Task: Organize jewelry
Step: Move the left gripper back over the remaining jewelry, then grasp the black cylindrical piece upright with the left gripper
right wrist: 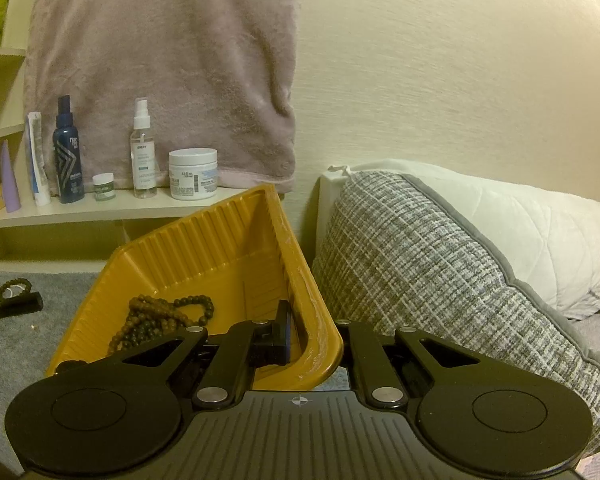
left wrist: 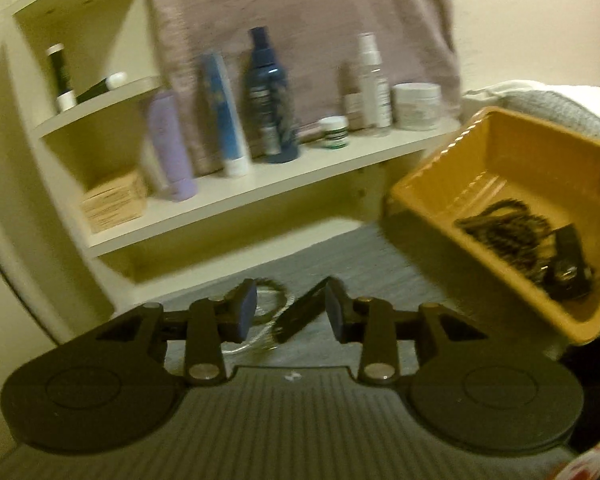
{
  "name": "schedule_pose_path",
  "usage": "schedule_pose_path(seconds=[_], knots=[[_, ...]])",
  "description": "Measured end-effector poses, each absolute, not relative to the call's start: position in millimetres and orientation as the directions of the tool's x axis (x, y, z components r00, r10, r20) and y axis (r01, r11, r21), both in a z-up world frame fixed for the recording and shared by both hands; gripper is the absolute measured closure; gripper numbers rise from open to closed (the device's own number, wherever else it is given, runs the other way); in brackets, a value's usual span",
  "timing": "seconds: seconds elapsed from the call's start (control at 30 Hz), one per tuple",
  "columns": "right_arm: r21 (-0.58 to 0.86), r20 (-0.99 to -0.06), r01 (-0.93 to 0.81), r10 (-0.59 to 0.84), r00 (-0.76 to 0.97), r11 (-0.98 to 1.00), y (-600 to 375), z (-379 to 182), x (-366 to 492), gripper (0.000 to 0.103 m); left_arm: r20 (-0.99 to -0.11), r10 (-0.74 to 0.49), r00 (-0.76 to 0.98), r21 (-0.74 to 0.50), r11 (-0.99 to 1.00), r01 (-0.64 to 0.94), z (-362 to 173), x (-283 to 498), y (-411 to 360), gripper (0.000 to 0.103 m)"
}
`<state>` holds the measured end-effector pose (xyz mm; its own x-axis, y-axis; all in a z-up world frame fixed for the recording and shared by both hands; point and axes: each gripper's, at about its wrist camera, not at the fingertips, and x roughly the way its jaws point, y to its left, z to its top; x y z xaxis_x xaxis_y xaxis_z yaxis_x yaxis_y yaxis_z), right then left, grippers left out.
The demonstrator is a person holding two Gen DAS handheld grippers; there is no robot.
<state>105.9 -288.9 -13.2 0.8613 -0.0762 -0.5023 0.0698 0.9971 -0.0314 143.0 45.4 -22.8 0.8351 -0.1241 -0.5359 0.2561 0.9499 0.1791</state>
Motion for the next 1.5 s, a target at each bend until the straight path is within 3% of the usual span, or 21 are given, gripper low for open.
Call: schedule_pose_path(seconds=[1.03, 1.3, 1.5], knots=[[-0.047, -0.511, 0.073, -0.086, 0.855, 0.996, -291, -16, 108, 0.093, -0.707, -0.193, 0.680, 0.378, 0.710, 0.594, -86, 223, 10, 0.070], [-0.049, -0.512, 0.076, -0.090, 0.854, 0.996, -291, -17, 109, 0.093, -0.717, -0.200, 0.668, 0.381, 0.690, 0.615, -87, 219, 4, 0.082], [-0.048, -0.512, 0.076, -0.090, 0.854, 0.996, -292, -17, 109, 0.093, -0.744, -0.211, 0.634, 0.299, 0.743, 0.598, -76, 197, 10, 0.084]])
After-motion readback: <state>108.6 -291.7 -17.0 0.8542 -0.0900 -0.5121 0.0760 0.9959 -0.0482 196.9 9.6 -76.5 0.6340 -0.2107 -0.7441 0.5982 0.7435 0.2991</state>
